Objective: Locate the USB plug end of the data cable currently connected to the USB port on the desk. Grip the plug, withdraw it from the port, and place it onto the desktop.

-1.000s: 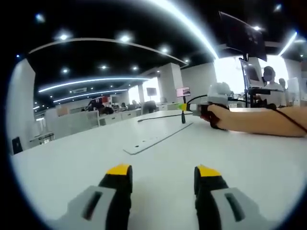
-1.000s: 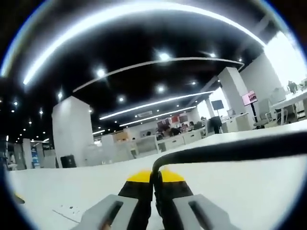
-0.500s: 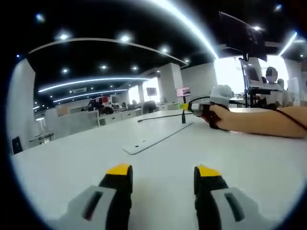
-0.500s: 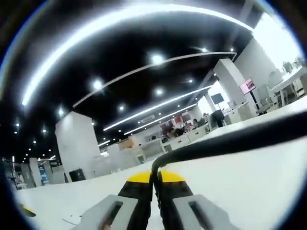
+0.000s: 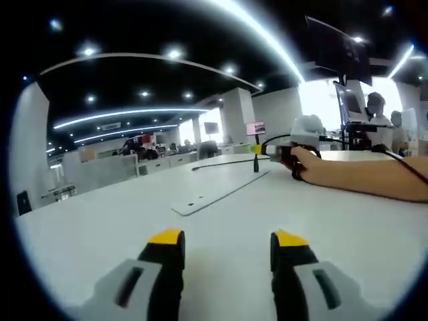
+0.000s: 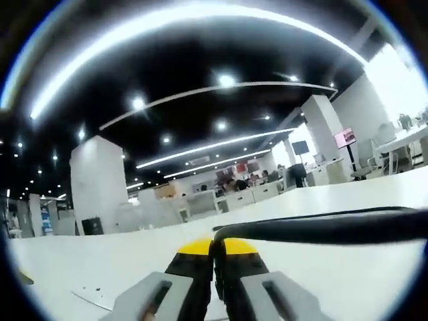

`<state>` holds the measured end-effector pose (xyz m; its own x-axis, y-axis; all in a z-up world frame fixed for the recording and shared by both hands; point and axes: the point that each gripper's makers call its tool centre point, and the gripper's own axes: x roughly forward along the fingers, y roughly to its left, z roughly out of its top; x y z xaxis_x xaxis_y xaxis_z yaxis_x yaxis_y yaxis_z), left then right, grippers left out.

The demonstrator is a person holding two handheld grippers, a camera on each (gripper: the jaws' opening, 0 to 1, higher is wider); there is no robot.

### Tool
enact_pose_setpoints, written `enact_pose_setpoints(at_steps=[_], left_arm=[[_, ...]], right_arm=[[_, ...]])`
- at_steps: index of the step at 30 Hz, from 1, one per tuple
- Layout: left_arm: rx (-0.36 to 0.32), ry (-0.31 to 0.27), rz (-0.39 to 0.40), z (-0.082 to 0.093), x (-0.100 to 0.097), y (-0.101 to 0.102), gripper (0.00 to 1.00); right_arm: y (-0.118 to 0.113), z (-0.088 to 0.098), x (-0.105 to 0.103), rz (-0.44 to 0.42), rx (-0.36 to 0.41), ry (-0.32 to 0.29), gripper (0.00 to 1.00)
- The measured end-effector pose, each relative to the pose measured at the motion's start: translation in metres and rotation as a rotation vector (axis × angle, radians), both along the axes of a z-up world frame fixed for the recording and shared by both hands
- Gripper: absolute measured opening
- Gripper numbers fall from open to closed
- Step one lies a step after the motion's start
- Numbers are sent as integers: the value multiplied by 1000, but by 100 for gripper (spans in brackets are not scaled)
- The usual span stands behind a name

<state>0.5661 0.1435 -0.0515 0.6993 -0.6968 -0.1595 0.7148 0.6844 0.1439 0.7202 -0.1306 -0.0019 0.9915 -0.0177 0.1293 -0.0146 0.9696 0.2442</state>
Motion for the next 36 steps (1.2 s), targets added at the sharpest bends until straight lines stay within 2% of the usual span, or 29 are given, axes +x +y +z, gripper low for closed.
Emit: enact_pose_setpoints(at_steps=[7, 10, 23, 28, 31, 36], left_arm=[[1, 0, 1, 0, 0, 0, 51], [2, -2, 0, 0, -1, 0, 51], [0, -3, -1, 0, -2, 0, 51], [0, -2, -1, 0, -3, 0, 51], [0, -5, 1, 1, -3, 0, 51], [1, -7, 0, 1, -4, 0, 51]], right_arm=[[-1, 0, 0, -3, -13, 2, 6], [3, -1, -5, -3, -18, 2, 6], [-1, 0, -2, 2, -11, 13, 6], [6, 1, -3, -14, -64, 47, 6], [8, 0, -1, -38, -125, 76, 6], [10, 1, -1, -27, -131, 85, 6]])
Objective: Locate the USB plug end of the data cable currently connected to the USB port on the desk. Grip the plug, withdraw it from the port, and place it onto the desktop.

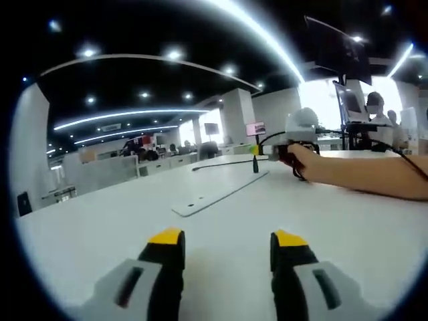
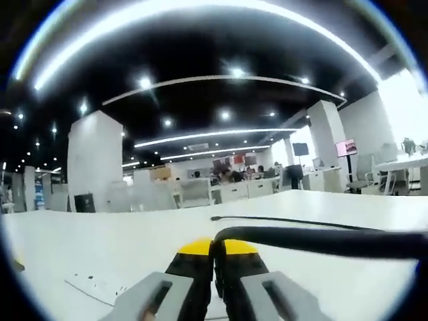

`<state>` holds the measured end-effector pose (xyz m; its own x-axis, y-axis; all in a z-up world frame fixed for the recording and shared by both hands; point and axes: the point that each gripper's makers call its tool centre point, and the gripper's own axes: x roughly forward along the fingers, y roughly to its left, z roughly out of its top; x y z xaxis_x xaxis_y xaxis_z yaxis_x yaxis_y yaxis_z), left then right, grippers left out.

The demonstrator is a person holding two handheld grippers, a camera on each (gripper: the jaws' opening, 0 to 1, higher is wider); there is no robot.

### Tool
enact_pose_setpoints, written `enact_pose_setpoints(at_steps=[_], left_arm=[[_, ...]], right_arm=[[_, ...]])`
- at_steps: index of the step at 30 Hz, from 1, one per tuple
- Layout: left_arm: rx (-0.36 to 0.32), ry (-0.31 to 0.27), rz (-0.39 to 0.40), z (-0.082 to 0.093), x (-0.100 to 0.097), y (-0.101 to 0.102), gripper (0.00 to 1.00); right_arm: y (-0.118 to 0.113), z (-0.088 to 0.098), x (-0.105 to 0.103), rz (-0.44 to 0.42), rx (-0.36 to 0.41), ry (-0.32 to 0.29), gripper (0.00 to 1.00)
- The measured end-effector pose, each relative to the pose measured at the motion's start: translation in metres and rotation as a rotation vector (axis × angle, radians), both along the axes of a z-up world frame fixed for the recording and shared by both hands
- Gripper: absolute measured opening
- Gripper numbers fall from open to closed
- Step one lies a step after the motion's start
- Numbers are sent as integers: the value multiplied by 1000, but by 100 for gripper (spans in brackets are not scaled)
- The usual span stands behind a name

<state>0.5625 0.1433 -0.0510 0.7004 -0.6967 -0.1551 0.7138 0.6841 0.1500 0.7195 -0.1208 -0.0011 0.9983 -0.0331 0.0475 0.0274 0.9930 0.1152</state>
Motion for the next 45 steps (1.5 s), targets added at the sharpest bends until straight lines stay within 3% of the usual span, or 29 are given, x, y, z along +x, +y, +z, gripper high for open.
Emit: enact_pose_setpoints(at_steps=[4, 12, 21, 25, 27, 37, 43, 45], left_arm=[[0, 0, 1, 0, 0, 0, 51], [2, -3, 1, 0, 0, 1, 51], [-118, -6, 7, 17, 1, 5, 52], [-148, -3, 13, 19, 2, 6, 51], [-141, -4, 14, 17, 2, 6, 51], [-147, -19, 9, 17, -1, 6, 51], [-141, -21, 6, 15, -2, 6, 51], [-148, -20, 7, 16, -3, 6, 51]], right_arm=[[-5, -1, -2, 10, 78, -9, 6], [2, -1, -3, -9, -10, 17, 6], [-7, -3, -2, 1, 104, -9, 6], [0, -3, -1, -6, 47, 19, 6], [2, -4, -1, -21, -27, 32, 6], [-7, -9, -8, 3, 125, 9, 6], [3, -9, -9, 2, 66, 21, 6], [4, -9, -7, -16, -1, 40, 6]])
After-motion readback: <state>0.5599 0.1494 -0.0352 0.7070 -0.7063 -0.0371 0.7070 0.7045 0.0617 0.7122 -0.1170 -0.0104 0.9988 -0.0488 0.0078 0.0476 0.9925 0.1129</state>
